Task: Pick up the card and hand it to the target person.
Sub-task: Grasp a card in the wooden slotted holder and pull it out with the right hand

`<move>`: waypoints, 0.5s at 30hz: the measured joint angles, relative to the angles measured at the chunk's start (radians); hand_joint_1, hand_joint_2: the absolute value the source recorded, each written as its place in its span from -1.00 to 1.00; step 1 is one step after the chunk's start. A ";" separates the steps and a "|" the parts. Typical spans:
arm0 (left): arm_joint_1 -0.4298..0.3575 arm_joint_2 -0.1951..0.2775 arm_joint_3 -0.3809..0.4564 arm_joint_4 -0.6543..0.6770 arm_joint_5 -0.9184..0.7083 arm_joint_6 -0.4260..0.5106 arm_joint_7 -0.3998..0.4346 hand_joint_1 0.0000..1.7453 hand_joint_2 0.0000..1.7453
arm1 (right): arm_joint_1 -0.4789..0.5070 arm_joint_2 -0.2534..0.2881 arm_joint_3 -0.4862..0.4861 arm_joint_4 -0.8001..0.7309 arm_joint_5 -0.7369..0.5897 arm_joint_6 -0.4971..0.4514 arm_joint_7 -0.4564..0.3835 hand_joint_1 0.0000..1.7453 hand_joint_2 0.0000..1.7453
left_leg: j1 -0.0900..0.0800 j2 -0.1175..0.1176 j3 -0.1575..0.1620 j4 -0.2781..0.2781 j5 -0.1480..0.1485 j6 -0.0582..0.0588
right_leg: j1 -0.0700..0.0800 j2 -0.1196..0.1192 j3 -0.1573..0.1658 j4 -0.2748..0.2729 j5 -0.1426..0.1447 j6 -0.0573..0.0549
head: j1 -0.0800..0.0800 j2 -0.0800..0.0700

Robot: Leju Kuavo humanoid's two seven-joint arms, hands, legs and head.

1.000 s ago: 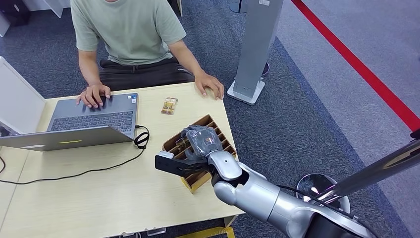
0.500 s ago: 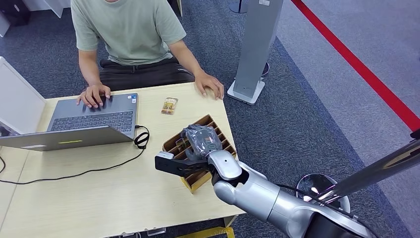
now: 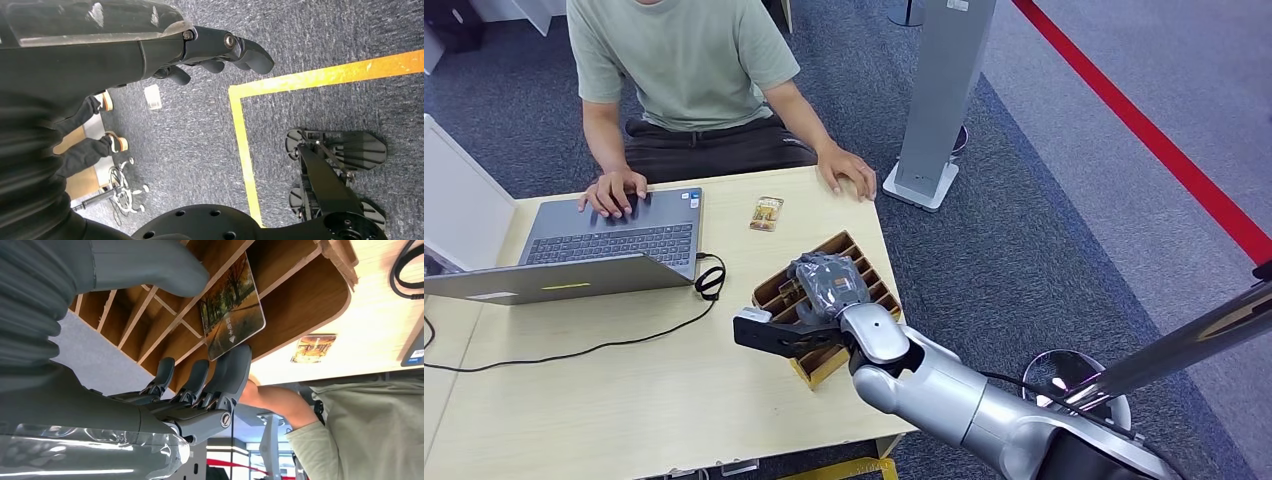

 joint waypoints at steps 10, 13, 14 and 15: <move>0.000 0.000 0.000 0.000 0.000 0.000 0.000 -1.00 1.00 | 0.000 0.000 0.000 0.001 -0.004 -0.002 0.000 -0.06 1.00 | 0.000 0.000 0.000 0.000 0.000 0.000 | 0.000 0.000 0.000 0.000 0.000 0.000 | 0.000 0.000; 0.000 0.000 0.000 0.000 0.000 0.000 0.000 -1.00 1.00 | 0.000 0.000 0.000 0.002 -0.007 -0.002 0.000 0.00 1.00 | 0.000 0.000 0.000 0.000 0.000 0.000 | 0.000 0.000 0.000 0.000 0.000 0.000 | 0.000 0.000; 0.000 0.000 0.000 0.000 0.000 0.000 0.000 -1.00 1.00 | 0.000 0.000 0.000 0.002 -0.008 -0.002 0.000 0.04 1.00 | 0.000 0.000 0.000 0.000 0.000 0.000 | 0.000 0.000 0.000 0.000 0.000 0.000 | 0.000 0.000; 0.000 0.000 0.000 0.000 0.000 0.000 0.000 -1.00 1.00 | 0.000 0.000 0.000 0.002 -0.008 -0.002 -0.001 0.06 1.00 | 0.000 0.000 0.000 0.000 0.000 0.000 | 0.000 0.000 0.000 0.000 0.000 0.000 | 0.000 0.000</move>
